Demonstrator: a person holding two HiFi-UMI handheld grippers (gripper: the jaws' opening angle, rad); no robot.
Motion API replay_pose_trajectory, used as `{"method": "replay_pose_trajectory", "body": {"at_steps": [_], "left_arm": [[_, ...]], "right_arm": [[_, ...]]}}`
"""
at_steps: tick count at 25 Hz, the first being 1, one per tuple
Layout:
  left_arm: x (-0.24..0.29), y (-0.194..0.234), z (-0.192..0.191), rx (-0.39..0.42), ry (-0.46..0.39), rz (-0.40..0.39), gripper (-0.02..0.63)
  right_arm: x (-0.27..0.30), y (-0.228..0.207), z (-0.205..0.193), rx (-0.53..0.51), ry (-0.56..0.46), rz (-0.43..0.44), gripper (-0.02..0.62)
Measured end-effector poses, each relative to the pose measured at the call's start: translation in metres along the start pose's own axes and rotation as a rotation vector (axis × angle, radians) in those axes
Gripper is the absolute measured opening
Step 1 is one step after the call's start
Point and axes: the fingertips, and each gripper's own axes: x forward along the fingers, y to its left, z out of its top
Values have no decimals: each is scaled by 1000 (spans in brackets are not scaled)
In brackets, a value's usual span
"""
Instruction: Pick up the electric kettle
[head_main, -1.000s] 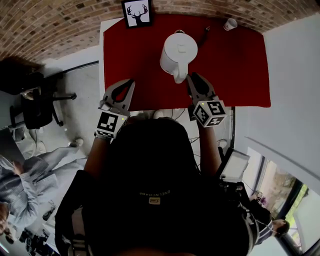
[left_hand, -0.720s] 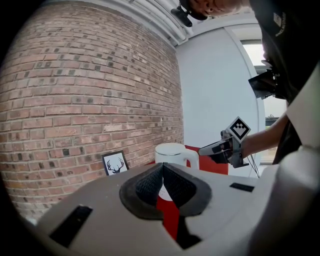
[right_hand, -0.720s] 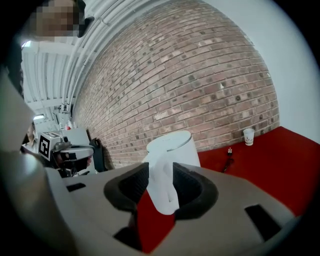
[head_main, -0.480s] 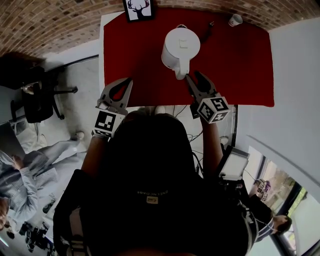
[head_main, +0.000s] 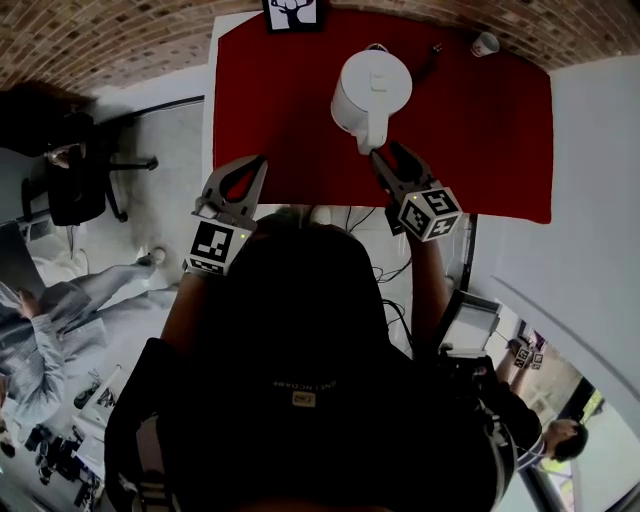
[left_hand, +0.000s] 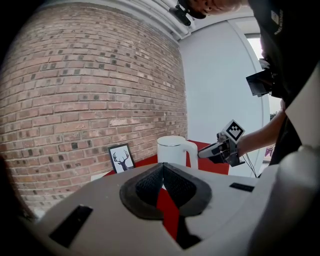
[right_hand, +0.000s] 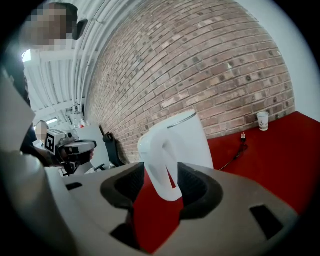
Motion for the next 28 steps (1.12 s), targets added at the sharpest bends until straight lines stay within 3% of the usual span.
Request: {"method": "replay_pose_trajectory", "body": {"at_steps": [14, 28], "left_arm": [[-23, 1, -16, -20, 40, 57, 6], [-43, 7, -29, -22, 70, 118, 6]], "right_arm": [[29, 1, -18, -85, 94, 144, 229], [60, 15, -20, -107, 110, 229, 229]]}}
